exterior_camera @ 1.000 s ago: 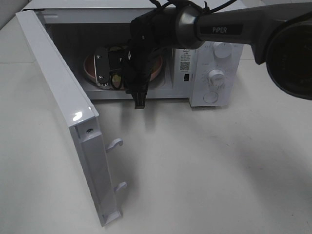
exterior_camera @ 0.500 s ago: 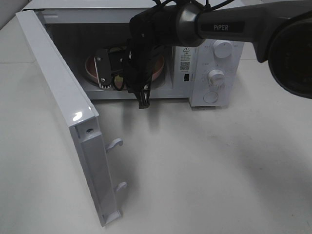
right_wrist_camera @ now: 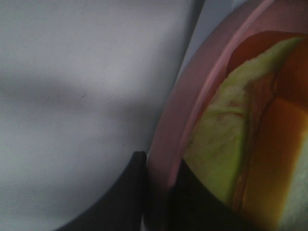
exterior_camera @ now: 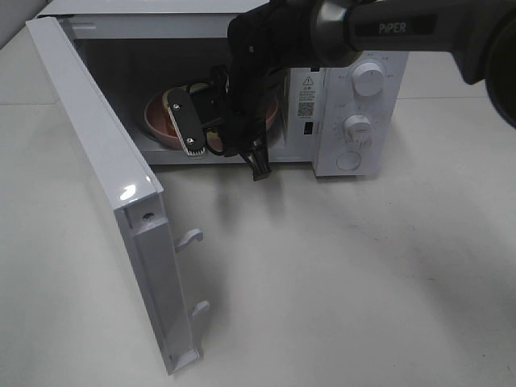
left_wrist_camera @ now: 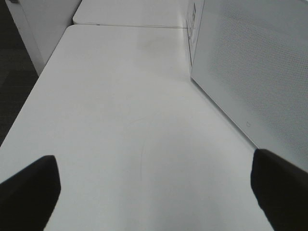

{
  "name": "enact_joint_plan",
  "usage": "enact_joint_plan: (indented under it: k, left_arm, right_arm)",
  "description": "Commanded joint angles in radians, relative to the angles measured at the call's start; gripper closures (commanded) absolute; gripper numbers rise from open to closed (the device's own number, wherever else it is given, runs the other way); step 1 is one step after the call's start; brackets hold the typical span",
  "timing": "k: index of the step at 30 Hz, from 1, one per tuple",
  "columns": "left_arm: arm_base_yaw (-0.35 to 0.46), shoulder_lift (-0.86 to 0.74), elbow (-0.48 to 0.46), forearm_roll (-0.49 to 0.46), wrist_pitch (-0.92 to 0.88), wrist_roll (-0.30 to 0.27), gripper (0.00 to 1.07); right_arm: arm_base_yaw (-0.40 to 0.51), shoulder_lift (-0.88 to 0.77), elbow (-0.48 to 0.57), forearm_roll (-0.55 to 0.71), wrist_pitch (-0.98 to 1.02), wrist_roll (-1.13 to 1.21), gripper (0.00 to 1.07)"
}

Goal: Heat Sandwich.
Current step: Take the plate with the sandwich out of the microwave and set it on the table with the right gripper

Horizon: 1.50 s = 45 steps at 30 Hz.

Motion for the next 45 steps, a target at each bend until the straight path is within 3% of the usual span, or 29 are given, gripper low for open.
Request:
enact_joint_plan:
  k: [1, 10, 18, 45]
  left_arm:
    - [0.003, -0.028, 0.002, -0.002, -0.002, 0.002, 0.03]
    - [0.003, -0.028, 0.002, -0.002, -0.002, 0.002, 0.03]
    - [0.003, -0.028, 0.002, -0.002, -0.002, 0.002, 0.03]
    - [0.003, -0.028, 0.002, -0.002, -0.002, 0.002, 0.03]
  right_arm:
    - [0.0, -0.046, 0.058, 0.035, 0.014, -0.078, 1.07]
    - [0.0, -0.172, 0.192, 0.14, -0.038, -0.266, 1.07]
    - [0.003, -0.265, 0.29, 0.14, -0.056, -0.314, 1.07]
    - [0.014, -0.706, 0.761, 0.143, -0.161, -0.337, 1.07]
